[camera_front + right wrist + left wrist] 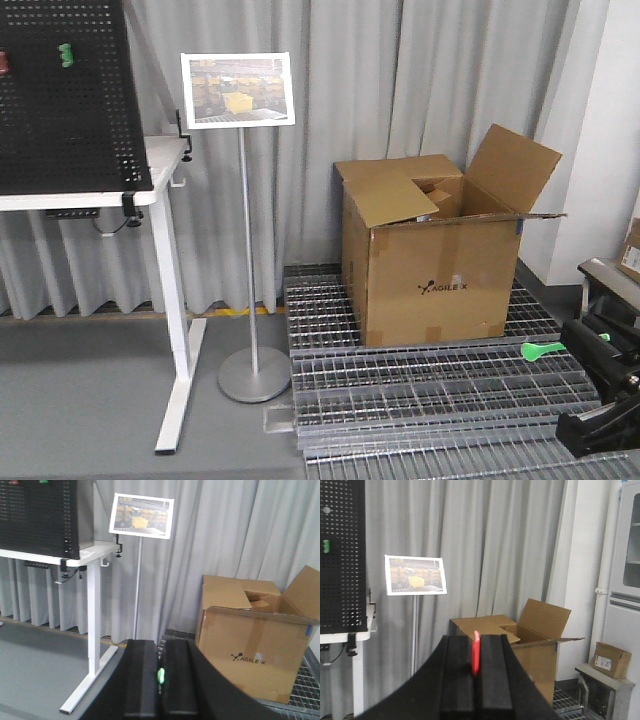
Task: Sort red and green spoons into left cabinet
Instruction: 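Drive the base across the room to the white cabinet holding both spoons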
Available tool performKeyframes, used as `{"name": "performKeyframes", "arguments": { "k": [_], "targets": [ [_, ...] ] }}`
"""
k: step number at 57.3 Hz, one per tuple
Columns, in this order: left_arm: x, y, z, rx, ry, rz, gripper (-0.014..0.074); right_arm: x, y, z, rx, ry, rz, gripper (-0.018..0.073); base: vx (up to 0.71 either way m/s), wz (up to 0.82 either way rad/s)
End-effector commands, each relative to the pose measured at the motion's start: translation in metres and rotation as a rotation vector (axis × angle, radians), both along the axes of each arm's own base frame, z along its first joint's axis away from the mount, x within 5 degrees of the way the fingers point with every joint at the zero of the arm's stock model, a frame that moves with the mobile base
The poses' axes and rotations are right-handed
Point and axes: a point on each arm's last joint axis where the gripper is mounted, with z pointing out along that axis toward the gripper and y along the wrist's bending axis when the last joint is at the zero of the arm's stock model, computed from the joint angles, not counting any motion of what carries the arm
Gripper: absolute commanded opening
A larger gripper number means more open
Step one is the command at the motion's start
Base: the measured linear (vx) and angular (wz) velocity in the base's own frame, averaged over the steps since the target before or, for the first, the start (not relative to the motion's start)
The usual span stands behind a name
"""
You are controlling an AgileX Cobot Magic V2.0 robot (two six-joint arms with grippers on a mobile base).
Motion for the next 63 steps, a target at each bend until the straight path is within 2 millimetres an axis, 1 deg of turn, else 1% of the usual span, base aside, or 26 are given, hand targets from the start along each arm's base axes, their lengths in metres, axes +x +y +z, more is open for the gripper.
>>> {"name": "performKeyframes", "arguments": {
  "k": [1,17,33,49,63],
  "targets": [
    [-0.0032,-0.0029,0.0138,-0.033,-0.073,-0.041,-0.0006,-0.0018,0.0021,0.0184,0.033,-0.104,0.027,-0.0004,0.44,-0.1],
    [-0.0032,-0.0029,0.0138,-0.033,-0.073,-0.041,-0.0006,-0.0018,0.0021,0.0184,0.033,-0.104,0.027,-0.0004,0.43,-0.18],
    [-0.0032,-0.0029,0.0138,-0.033,-0.073,-0.041,-0.0006,-0.0018,0.0021,0.0184,0.033,-0.104,0.027,-0.0004,0.39,-0.34],
    [-0.0032,-0.0029,0.0138,-0.033,-0.073,-0.041,-0.0006,-0.0018,0.0021,0.0184,0.033,-0.104,0.027,-0.0004,0.36,-0.51],
    [-0.0032,-0.0029,0.0138,-0.033,-0.073,-0.041,-0.0006,-0.0018,0.0021,0.0184,0.033,-0.104,0.027,-0.0004,0.31,-0.66]
  ]
}}
